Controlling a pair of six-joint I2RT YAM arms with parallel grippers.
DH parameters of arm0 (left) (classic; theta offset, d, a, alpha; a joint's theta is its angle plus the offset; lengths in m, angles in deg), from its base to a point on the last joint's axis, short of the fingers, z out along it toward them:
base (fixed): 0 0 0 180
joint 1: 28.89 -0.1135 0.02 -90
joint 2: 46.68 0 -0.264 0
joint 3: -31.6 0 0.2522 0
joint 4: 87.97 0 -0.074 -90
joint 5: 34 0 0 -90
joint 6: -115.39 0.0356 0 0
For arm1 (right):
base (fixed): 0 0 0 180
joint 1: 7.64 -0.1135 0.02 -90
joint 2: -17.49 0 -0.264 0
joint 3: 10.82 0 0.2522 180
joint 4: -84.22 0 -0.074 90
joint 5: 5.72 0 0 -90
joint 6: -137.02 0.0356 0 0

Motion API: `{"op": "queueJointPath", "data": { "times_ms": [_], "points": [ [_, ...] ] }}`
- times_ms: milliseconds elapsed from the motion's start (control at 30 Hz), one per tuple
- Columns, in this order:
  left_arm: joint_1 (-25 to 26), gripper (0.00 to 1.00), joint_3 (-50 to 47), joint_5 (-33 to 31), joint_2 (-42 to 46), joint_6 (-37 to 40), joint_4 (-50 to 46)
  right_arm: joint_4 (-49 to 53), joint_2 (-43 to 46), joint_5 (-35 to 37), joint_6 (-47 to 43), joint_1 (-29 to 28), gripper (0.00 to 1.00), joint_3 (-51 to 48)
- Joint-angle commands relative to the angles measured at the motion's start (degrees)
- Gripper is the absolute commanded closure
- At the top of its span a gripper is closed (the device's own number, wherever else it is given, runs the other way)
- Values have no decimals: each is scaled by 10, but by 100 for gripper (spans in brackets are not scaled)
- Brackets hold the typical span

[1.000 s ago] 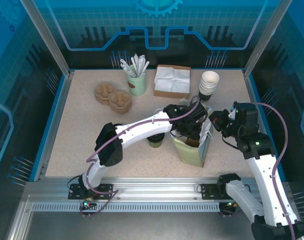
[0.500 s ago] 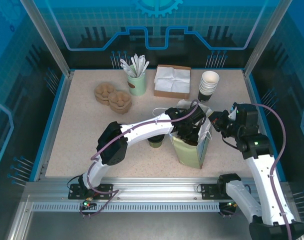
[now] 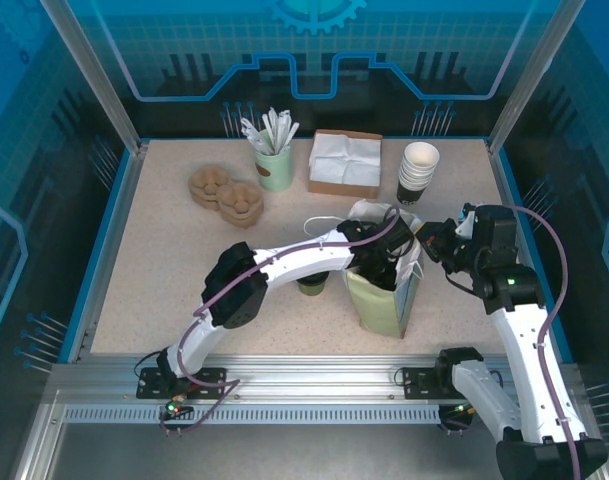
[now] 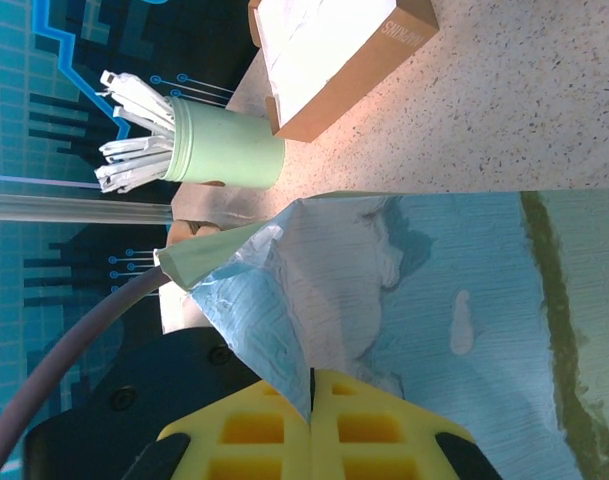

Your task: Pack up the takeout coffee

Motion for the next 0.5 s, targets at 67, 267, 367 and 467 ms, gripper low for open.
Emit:
{"op": "queueJointPath", "data": {
  "times_ms": [67, 267, 367, 467],
  "points": [
    [1, 57, 17, 11, -34, -11, -11, -20, 2, -26, -15, 9, 100, -4],
    [3, 54, 14, 29, -46, -17, 11, -22, 4, -31, -24, 12, 100, -9],
    [3, 54, 10, 33, -46, -18, 20, -28, 4, -38, -25, 13, 100, -10],
    [1, 53, 13, 13, -39, -11, 9, -28, 4, -42, -25, 14, 100, -6]
  ]
}}
